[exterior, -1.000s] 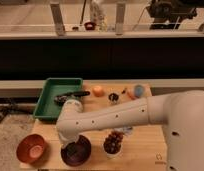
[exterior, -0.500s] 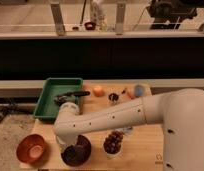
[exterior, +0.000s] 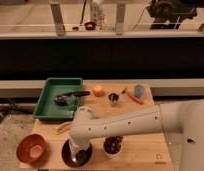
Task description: Wipe purple bowl with eraser
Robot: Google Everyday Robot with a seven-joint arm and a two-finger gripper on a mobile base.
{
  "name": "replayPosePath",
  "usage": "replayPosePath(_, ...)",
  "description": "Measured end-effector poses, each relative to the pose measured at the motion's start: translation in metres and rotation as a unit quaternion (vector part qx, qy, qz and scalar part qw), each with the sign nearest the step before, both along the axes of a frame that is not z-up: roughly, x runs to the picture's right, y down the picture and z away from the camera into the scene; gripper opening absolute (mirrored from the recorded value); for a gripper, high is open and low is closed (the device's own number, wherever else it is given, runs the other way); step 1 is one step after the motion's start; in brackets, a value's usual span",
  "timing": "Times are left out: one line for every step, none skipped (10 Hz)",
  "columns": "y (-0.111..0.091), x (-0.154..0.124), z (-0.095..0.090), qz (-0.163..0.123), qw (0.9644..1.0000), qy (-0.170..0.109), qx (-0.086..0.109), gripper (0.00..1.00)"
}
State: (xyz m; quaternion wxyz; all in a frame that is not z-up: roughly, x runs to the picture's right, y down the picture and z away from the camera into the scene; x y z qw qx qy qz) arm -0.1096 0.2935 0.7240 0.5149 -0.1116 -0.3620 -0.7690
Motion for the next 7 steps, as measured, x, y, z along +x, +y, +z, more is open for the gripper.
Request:
replayPosePath(-0.002, 0.001, 0.002, 0.002, 1.0, 0.003, 0.001, 0.0)
replayPosePath(-0.005, -0.001, 0.005, 0.001, 1.0, 0.003, 0.003, 0.0)
replayPosePath(-0.008, -0.003, 0.007, 0.001, 1.0, 0.003, 0.004, 0.0)
replayPosePath(-0.013, -0.005, 0.01, 0.002, 1.0, 0.003, 0.008, 0.0)
replayPosePath(-0.019, -0.011, 0.011, -0.002, 0.9999, -0.002, 0.014, 0.0)
replayPosePath(-0.024, -0.021, 0.008, -0.009, 0.9997, -0.01, 0.022, 0.0)
replayPosePath(-0.027, -0.035, 0.002, -0.018, 0.9992, -0.022, 0.028, 0.0)
